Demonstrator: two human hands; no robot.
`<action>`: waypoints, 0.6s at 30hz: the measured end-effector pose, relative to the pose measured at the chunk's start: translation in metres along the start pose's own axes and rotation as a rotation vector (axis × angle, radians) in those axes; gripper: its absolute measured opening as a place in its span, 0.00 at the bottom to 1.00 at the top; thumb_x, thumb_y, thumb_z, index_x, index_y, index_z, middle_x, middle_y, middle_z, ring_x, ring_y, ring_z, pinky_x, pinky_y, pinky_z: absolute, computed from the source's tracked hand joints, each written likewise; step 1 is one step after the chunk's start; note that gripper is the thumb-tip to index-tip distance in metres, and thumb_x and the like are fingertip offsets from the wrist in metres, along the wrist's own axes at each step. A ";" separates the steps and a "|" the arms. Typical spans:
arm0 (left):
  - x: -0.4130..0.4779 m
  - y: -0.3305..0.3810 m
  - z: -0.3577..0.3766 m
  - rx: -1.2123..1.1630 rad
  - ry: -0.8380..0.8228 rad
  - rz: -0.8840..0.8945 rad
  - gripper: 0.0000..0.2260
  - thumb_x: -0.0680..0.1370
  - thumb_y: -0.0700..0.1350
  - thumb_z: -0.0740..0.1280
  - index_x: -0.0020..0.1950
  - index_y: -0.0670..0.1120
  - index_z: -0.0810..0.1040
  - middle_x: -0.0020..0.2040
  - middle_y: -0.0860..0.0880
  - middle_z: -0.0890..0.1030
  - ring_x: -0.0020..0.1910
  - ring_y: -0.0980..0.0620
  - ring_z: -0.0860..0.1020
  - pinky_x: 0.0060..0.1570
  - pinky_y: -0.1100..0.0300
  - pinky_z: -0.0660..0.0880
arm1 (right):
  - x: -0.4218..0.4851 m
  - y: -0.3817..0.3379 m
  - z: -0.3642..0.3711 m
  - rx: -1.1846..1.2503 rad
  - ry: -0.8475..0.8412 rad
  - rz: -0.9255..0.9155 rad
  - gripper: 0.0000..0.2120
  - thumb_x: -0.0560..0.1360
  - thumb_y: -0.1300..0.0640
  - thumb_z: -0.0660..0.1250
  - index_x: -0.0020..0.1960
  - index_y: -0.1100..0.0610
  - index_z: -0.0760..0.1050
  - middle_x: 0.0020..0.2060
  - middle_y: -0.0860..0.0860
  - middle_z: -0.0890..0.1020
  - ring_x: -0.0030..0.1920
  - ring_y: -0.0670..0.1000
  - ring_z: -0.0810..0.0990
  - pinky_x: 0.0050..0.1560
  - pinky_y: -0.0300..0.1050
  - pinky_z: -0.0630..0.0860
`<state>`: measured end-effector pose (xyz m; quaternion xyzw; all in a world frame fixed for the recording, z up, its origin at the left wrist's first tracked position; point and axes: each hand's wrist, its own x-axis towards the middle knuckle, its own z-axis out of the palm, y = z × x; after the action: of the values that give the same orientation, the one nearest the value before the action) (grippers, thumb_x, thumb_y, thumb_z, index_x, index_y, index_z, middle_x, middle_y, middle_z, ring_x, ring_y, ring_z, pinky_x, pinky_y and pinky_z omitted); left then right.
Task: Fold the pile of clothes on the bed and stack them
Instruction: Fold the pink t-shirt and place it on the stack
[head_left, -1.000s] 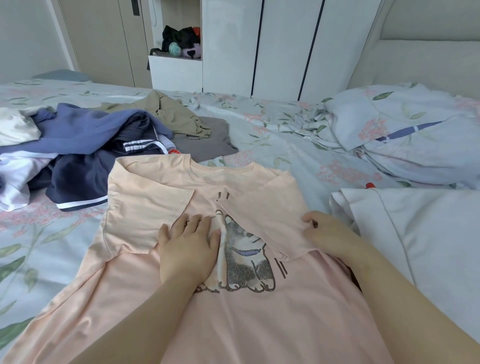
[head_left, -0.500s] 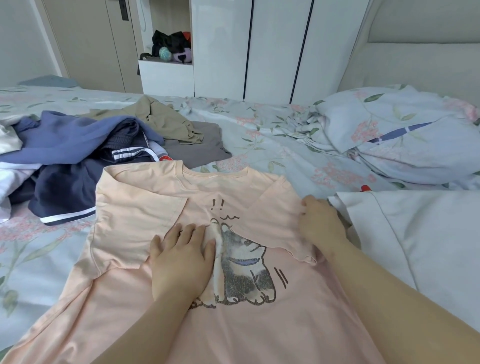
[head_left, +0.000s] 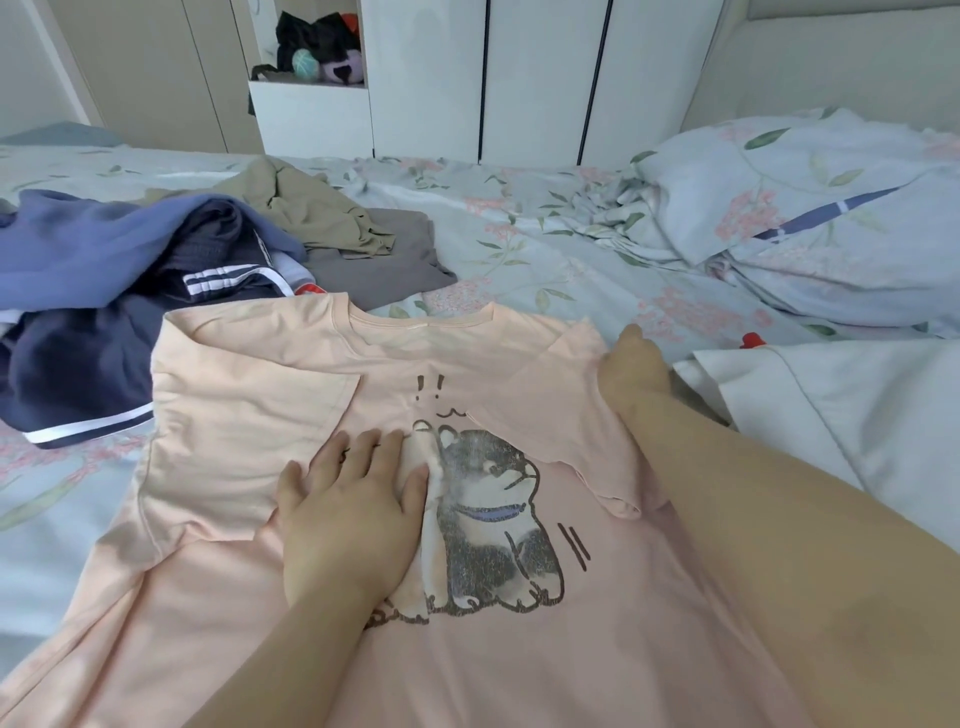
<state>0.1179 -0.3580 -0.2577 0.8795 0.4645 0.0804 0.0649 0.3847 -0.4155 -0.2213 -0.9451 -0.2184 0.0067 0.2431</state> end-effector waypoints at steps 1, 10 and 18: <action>-0.001 0.000 0.000 0.003 0.000 0.002 0.23 0.80 0.60 0.42 0.76 0.61 0.52 0.76 0.61 0.55 0.76 0.56 0.49 0.72 0.47 0.45 | -0.003 0.000 -0.001 0.004 -0.030 -0.007 0.16 0.79 0.63 0.55 0.66 0.65 0.61 0.63 0.64 0.70 0.64 0.64 0.70 0.58 0.52 0.69; -0.003 -0.003 -0.004 -0.042 -0.077 0.047 0.23 0.81 0.59 0.41 0.77 0.59 0.50 0.77 0.58 0.51 0.77 0.54 0.45 0.73 0.47 0.41 | -0.060 0.028 -0.029 -0.182 -0.150 -0.034 0.15 0.80 0.64 0.54 0.64 0.68 0.65 0.62 0.63 0.72 0.63 0.62 0.72 0.57 0.49 0.70; -0.041 -0.027 -0.014 -0.008 -0.083 0.074 0.24 0.81 0.57 0.38 0.78 0.57 0.44 0.78 0.56 0.46 0.77 0.52 0.43 0.74 0.51 0.42 | -0.098 0.050 -0.059 -0.022 -0.100 0.065 0.17 0.76 0.68 0.58 0.65 0.70 0.65 0.61 0.67 0.73 0.62 0.64 0.73 0.55 0.48 0.70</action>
<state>0.0707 -0.3768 -0.2526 0.8984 0.4283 0.0481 0.0846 0.3238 -0.5229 -0.2015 -0.9528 -0.1994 0.0593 0.2212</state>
